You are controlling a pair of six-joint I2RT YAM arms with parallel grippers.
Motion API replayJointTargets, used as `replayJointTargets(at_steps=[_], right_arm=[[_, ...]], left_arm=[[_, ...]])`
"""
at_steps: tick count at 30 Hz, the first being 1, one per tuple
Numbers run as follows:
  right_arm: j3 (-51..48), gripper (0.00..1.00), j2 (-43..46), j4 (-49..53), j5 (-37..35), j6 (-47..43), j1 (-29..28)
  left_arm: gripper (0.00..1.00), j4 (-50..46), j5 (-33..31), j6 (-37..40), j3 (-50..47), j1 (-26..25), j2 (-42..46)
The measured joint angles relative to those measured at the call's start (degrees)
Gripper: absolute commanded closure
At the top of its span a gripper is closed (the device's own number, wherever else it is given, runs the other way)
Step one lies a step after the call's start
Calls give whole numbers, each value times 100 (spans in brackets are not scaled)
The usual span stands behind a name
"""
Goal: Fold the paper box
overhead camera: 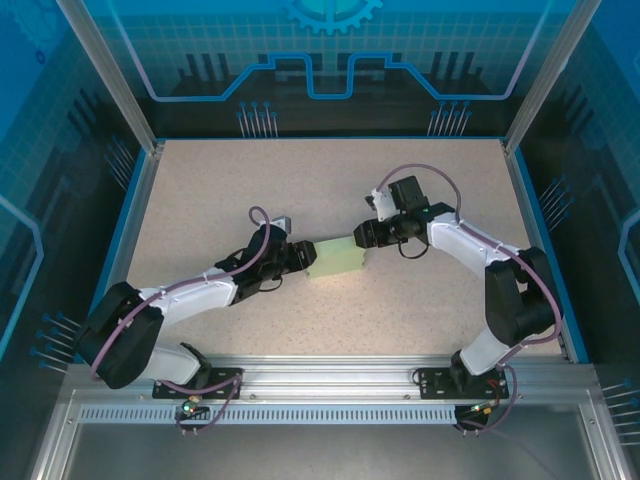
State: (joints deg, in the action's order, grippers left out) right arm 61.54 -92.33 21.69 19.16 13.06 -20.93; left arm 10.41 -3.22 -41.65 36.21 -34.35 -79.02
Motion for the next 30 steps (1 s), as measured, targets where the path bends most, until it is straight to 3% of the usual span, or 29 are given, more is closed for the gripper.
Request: replayJointTargets(at_steps=[7, 19, 25, 30], right_arm=[[-525, 65, 87, -763, 472, 170, 109], [-564, 49, 380, -562, 188, 190, 81], [-490, 48, 680, -417, 101, 190, 70], [-485, 48, 621, -417, 136, 195, 68]], left_arm=[[49, 109, 2, -4, -66, 0, 0], [30, -227, -61, 170, 98, 0, 0], [29, -424, -57, 151, 192, 0, 17], [34, -435, 68, 63, 192, 0, 17]])
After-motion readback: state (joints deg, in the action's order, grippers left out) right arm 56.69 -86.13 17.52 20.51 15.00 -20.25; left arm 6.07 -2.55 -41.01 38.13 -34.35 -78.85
